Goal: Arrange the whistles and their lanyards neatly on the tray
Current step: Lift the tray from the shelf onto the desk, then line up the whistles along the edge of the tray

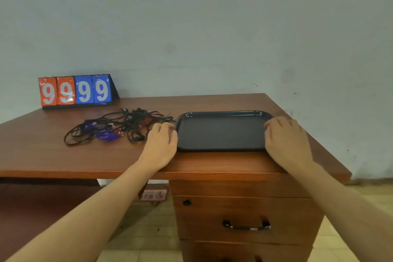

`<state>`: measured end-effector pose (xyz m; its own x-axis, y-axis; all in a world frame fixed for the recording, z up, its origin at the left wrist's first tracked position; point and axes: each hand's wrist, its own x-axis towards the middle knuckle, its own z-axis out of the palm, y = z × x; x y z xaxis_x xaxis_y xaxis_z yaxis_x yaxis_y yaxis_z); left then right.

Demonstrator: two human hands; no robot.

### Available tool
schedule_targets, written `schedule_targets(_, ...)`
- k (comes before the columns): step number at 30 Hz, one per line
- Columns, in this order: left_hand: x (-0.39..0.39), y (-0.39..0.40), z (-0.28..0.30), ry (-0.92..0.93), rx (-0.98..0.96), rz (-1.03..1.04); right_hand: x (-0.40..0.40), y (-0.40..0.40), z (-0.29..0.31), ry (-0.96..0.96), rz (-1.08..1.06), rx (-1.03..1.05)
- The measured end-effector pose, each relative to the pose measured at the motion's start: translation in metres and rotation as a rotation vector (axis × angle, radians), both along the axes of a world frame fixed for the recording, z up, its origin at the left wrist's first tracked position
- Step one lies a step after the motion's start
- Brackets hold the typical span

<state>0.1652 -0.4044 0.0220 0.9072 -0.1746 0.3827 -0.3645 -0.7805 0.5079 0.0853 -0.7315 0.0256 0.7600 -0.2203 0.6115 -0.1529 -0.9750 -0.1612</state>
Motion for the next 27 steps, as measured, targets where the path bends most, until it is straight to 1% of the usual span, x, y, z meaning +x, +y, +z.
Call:
schedule_targets(3,0.009,0.033,0.002,-0.120,0.102,0.089,-0.002,0.050,-0.002,0.076,0.148,-0.113)
schedule_targets(6,0.028,0.073,0.007,-0.133,0.188,0.241,0.018,0.089,0.000,0.074,0.251,-0.140)
schedule_targets(9,0.050,0.089,0.014,-0.124,0.230,0.288,0.037,0.103,-0.006,0.160,0.263,-0.106)
schedule_targets(11,0.067,0.082,0.020,-0.126,0.221,0.278,0.042,0.103,-0.010,0.190,0.251,-0.080)
schedule_targets(14,0.087,0.063,0.018,-0.031,0.148,0.312,0.043,0.101,-0.009,0.225,0.264,-0.063)
schedule_targets(17,0.103,0.057,0.002,0.050,0.191,0.330,0.045,0.101,-0.008,0.253,0.276,-0.048)
schedule_targets(20,0.114,0.062,-0.005,0.054,0.193,0.320,0.045,0.102,-0.009,0.233,0.284,-0.042)
schedule_targets(23,0.119,0.063,-0.008,0.012,0.127,0.324,0.042,0.109,0.004,0.160,0.294,-0.022)
schedule_targets(25,0.122,0.064,-0.010,0.016,0.091,0.334,0.057,0.122,0.022,0.123,0.351,0.032)
schedule_targets(27,0.123,0.065,-0.010,0.039,0.097,0.342,0.090,0.146,0.040,0.144,0.470,0.119)
